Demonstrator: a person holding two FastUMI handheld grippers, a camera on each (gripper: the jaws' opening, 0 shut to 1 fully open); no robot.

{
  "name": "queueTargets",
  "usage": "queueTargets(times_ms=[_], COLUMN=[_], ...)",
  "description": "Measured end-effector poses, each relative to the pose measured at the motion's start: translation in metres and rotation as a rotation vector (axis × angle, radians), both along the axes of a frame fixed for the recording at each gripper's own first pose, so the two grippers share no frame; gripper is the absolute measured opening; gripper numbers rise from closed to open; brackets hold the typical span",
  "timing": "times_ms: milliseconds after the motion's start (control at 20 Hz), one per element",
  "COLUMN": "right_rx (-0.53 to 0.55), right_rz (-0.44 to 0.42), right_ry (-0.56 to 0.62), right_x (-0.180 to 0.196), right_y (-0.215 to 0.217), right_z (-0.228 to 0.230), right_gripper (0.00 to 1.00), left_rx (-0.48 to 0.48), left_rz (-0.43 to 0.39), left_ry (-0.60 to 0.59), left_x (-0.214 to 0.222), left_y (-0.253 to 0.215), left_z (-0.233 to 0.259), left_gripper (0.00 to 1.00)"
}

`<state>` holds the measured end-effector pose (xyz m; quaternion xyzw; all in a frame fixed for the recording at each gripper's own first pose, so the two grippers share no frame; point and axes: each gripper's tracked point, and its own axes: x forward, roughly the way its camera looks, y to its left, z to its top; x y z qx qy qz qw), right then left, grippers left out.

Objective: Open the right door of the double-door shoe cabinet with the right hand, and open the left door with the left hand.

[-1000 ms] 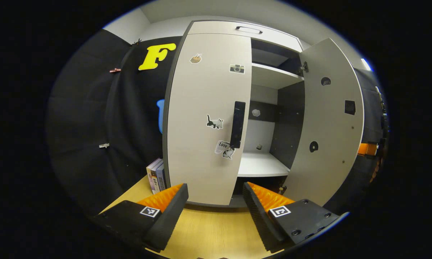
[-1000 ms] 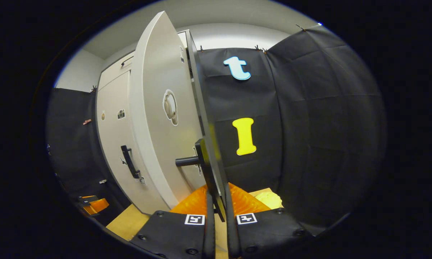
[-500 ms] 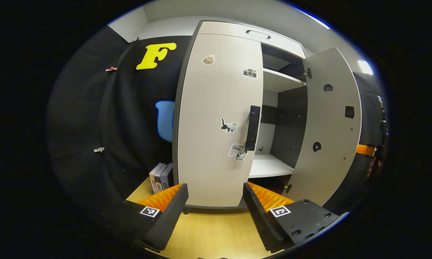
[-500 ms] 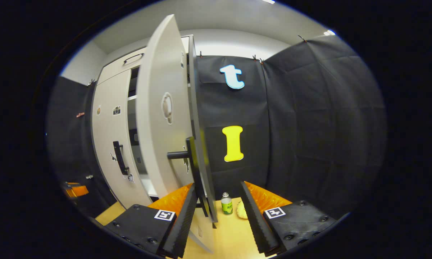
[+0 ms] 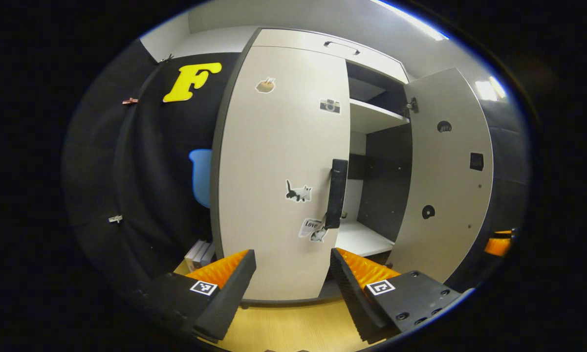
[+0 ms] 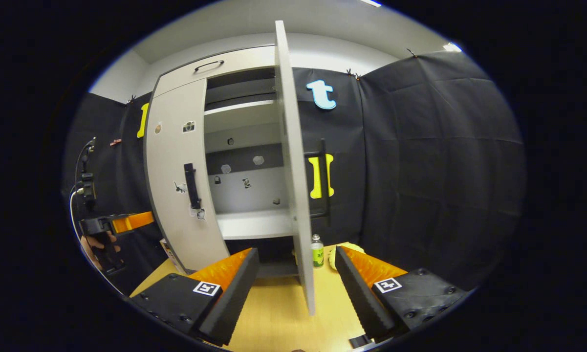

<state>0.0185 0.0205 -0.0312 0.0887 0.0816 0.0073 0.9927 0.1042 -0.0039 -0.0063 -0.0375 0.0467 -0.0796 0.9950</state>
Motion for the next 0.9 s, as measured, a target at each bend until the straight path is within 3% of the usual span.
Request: queueTargets(times_ms=[200,400,550,700,800,900], right_rx=[0.036,0.121,0.170,0.133,0.116,0.116], right_rz=[0.044,0.035,0.055,0.099,0.131,0.158], right_ry=[0.038,0.070,0.110,0.126,0.129,0.115], right_x=[0.000,0.012,0.020,0.028,0.036,0.043], right_y=[0.041,0.054,0.065,0.076,0.083,0.087], right_z=[-0.017,-0.024,-0.037,-0.049,-0.053,-0.052], right_gripper=[0.98,0.98,0.98,0.98,0.98,0.98], left_rx=[-0.009,-0.048,-0.034,-0.014,-0.019,-0.018], left_rz=[-0.034,-0.067,-0.032,0.012,0.031,0.062], left_ry=[-0.036,-0.004,0.008,0.007,0.021,0.039], left_x=[0.039,0.072,0.100,0.123,0.134,0.143], left_y=[-0.030,-0.059,-0.067,-0.069,-0.072,-0.072], left_z=[0.023,0.029,0.030,0.032,0.029,0.024], left_gripper=[0.95,0.92,0.94,0.94,0.92,0.83])
